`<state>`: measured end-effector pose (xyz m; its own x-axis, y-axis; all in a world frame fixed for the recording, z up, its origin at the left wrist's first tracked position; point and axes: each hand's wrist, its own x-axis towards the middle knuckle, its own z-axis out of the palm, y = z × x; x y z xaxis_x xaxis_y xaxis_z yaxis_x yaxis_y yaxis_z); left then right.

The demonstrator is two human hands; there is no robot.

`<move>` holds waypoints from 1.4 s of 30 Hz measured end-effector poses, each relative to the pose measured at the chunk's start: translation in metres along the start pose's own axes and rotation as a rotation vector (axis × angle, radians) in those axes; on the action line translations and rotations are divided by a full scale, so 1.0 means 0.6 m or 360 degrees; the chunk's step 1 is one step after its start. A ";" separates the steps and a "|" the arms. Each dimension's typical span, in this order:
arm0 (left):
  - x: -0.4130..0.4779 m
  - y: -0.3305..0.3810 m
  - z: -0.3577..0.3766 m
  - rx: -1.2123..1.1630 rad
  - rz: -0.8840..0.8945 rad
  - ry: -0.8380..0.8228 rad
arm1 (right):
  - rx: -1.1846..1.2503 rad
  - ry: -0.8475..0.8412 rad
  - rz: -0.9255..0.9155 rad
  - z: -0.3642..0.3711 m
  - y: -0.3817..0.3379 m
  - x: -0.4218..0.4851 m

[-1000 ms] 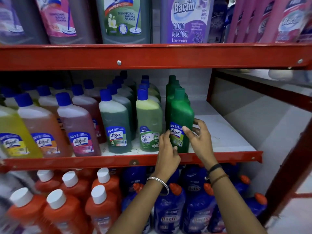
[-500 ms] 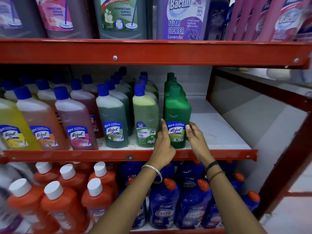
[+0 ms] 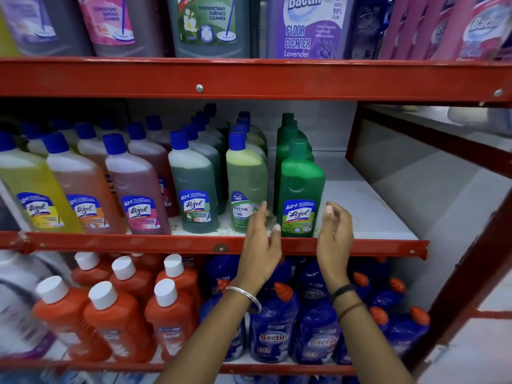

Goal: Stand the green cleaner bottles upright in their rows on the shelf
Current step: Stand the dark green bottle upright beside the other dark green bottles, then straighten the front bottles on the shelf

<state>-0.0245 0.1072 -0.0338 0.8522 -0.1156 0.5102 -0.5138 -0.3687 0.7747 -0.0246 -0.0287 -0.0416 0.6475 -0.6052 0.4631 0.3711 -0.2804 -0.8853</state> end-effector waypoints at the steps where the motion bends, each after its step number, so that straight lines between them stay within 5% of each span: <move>1: -0.002 -0.004 -0.011 -0.0058 -0.0001 0.0190 | 0.0052 0.0056 -0.0155 0.002 -0.010 -0.019; 4: -0.001 -0.026 -0.051 -0.0276 -0.0088 0.0368 | 0.0077 -0.0372 -0.0322 0.035 -0.034 -0.066; 8: 0.031 -0.052 -0.085 -0.0298 -0.0253 0.0057 | -0.0022 -0.0922 0.0022 0.113 -0.045 -0.077; 14: 0.066 -0.073 -0.097 -0.0189 -0.0246 -0.0266 | -0.0051 -0.0861 0.0298 0.163 -0.067 -0.046; 28: 0.027 -0.056 -0.127 -0.0059 -0.0210 -0.0398 | 0.0077 -0.0754 0.0458 0.149 -0.057 -0.068; 33: -0.009 -0.068 -0.134 -0.0243 -0.0110 -0.0097 | 0.0005 -0.0114 -0.0084 0.170 -0.091 -0.143; 35: -0.021 -0.076 -0.144 -0.0283 -0.0045 0.0209 | 0.0113 -0.0234 -0.0330 0.193 -0.100 -0.183; 37: -0.013 -0.084 -0.161 -0.0297 -0.0091 0.0382 | 0.0206 -0.0545 -0.0245 0.222 -0.107 -0.194; 42: 0.037 -0.103 -0.204 -0.0242 -0.0233 0.0231 | -0.0018 -0.0867 0.0242 0.286 -0.109 -0.157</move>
<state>0.0142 0.2406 -0.0247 0.9012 0.0667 0.4282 -0.4040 -0.2276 0.8860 0.0045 0.1746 -0.0199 0.9443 -0.1683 0.2828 0.2414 -0.2298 -0.9428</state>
